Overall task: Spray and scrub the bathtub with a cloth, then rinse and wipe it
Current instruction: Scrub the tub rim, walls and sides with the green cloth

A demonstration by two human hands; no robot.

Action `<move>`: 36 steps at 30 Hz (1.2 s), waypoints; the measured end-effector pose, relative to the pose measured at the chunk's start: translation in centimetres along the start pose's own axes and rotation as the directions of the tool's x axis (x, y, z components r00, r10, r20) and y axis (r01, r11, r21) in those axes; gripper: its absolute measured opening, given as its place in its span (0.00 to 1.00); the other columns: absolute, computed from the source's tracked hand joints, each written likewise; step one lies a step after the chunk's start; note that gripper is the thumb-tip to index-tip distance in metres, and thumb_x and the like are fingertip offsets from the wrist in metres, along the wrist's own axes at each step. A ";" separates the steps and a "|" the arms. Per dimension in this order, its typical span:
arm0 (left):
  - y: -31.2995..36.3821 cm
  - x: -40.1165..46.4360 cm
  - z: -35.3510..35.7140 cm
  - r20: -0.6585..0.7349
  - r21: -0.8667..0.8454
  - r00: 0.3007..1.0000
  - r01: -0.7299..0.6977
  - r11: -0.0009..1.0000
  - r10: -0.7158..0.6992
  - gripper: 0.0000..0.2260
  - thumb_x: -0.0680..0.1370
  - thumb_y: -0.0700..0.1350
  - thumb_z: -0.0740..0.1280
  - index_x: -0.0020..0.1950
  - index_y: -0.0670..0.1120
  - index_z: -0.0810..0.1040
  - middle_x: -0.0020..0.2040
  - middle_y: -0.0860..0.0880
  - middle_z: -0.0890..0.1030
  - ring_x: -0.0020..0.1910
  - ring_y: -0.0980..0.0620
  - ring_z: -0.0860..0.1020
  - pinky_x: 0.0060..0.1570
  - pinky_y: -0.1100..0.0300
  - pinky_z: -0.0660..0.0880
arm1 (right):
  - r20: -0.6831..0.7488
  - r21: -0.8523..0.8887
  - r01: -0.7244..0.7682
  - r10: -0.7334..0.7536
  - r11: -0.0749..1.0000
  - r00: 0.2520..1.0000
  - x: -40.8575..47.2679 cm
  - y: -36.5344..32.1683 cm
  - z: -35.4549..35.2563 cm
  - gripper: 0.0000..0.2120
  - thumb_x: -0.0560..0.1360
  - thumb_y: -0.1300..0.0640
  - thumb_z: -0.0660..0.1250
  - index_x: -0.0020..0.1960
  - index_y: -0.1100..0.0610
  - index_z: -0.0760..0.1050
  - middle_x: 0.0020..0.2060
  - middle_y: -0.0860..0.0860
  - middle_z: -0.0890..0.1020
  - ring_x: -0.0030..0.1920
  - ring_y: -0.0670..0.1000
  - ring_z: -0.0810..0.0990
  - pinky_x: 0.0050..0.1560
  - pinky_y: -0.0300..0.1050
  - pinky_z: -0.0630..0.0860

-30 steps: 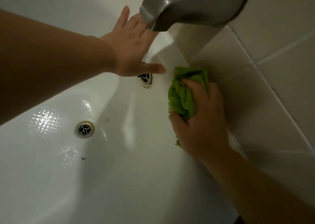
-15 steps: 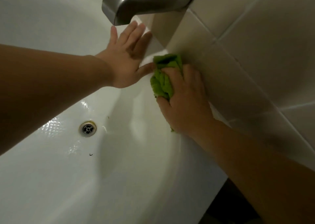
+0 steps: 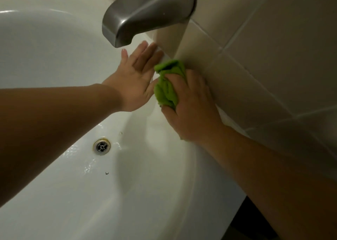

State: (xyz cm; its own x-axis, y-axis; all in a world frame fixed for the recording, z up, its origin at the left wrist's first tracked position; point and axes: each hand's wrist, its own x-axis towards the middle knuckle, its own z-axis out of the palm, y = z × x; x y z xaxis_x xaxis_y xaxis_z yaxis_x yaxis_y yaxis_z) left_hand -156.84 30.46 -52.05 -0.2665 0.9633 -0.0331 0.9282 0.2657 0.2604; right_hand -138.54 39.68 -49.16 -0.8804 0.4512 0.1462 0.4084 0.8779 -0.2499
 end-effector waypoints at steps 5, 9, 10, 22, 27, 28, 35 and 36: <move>-1.4 -0.6 -0.8 0.018 -0.015 1.000 0.005 1.000 -0.005 0.39 0.82 0.70 0.43 0.84 0.49 0.38 0.85 0.48 0.39 0.83 0.46 0.36 0.80 0.44 0.39 | 0.069 0.050 -0.072 0.069 0.996 0.995 -3.4 0.2 -1.7 0.32 0.75 0.43 0.61 0.77 0.52 0.65 0.68 0.56 0.70 0.66 0.58 0.68 0.67 0.57 0.69; -2.0 -0.7 -0.9 0.001 -0.007 0.999 -0.033 0.999 0.033 0.42 0.80 0.69 0.49 0.84 0.47 0.38 0.85 0.48 0.38 0.83 0.47 0.36 0.77 0.51 0.39 | 0.068 0.127 -0.107 0.099 0.986 0.993 -5.0 0.9 -2.6 0.34 0.76 0.45 0.63 0.81 0.51 0.62 0.72 0.54 0.63 0.71 0.58 0.66 0.73 0.56 0.69; -2.2 -0.7 -1.0 -0.003 -0.006 0.999 -0.043 0.999 0.043 0.42 0.81 0.68 0.50 0.84 0.46 0.38 0.85 0.48 0.38 0.83 0.47 0.36 0.76 0.52 0.38 | 0.040 0.168 -0.108 0.102 0.980 0.994 -4.5 0.8 -2.3 0.35 0.77 0.48 0.67 0.81 0.52 0.62 0.73 0.55 0.63 0.72 0.58 0.66 0.73 0.56 0.70; -2.5 -0.7 -1.8 0.016 -0.034 1.000 -0.026 0.999 0.027 0.44 0.80 0.67 0.57 0.85 0.46 0.41 0.85 0.47 0.41 0.83 0.48 0.39 0.74 0.56 0.38 | -0.060 -0.007 -0.087 0.086 0.996 0.994 -3.5 0.6 -1.7 0.27 0.82 0.44 0.62 0.76 0.56 0.71 0.66 0.55 0.76 0.63 0.58 0.74 0.63 0.57 0.75; -2.5 -0.7 -2.1 0.017 -0.028 1.000 -0.017 0.999 0.017 0.45 0.80 0.67 0.61 0.85 0.46 0.43 0.85 0.46 0.43 0.83 0.49 0.41 0.73 0.56 0.38 | 0.018 -0.129 -0.088 0.091 0.988 0.996 2.8 -2.4 -1.2 0.20 0.81 0.45 0.64 0.68 0.54 0.73 0.62 0.54 0.77 0.60 0.57 0.75 0.59 0.53 0.72; -2.6 -0.7 -2.1 0.021 -0.027 1.000 -0.019 0.999 0.020 0.45 0.80 0.67 0.61 0.85 0.45 0.43 0.85 0.46 0.43 0.83 0.48 0.41 0.73 0.56 0.37 | 0.033 -0.136 -0.097 0.102 0.986 0.994 3.2 -2.6 -1.2 0.20 0.80 0.45 0.65 0.68 0.53 0.73 0.62 0.53 0.77 0.60 0.57 0.75 0.59 0.52 0.72; -1.0 -1.2 -1.6 0.096 -0.048 0.995 -0.014 0.999 0.019 0.56 0.71 0.78 0.56 0.84 0.46 0.38 0.84 0.49 0.36 0.83 0.46 0.35 0.79 0.48 0.41 | -0.010 -0.129 -0.202 0.202 0.971 0.979 -6.9 0.9 -4.0 0.20 0.80 0.44 0.65 0.66 0.55 0.77 0.57 0.53 0.78 0.54 0.57 0.74 0.55 0.54 0.74; -0.4 -1.4 -1.6 0.104 -0.061 0.994 -0.030 0.998 0.036 0.56 0.71 0.79 0.57 0.84 0.46 0.38 0.84 0.48 0.36 0.82 0.48 0.34 0.79 0.47 0.41 | -0.016 -0.126 -0.219 0.219 0.968 0.976 -7.5 1.1 -4.0 0.21 0.81 0.44 0.65 0.68 0.55 0.76 0.58 0.53 0.78 0.55 0.56 0.74 0.56 0.54 0.74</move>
State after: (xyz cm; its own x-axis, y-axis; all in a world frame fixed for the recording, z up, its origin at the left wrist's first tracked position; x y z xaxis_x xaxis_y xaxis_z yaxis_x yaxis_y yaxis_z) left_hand -157.23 28.97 -50.59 -0.2042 0.9711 -0.1239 0.9182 0.2339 0.3198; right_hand -130.57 37.93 -46.74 -0.7659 0.6347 0.1029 0.6182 0.7709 -0.1532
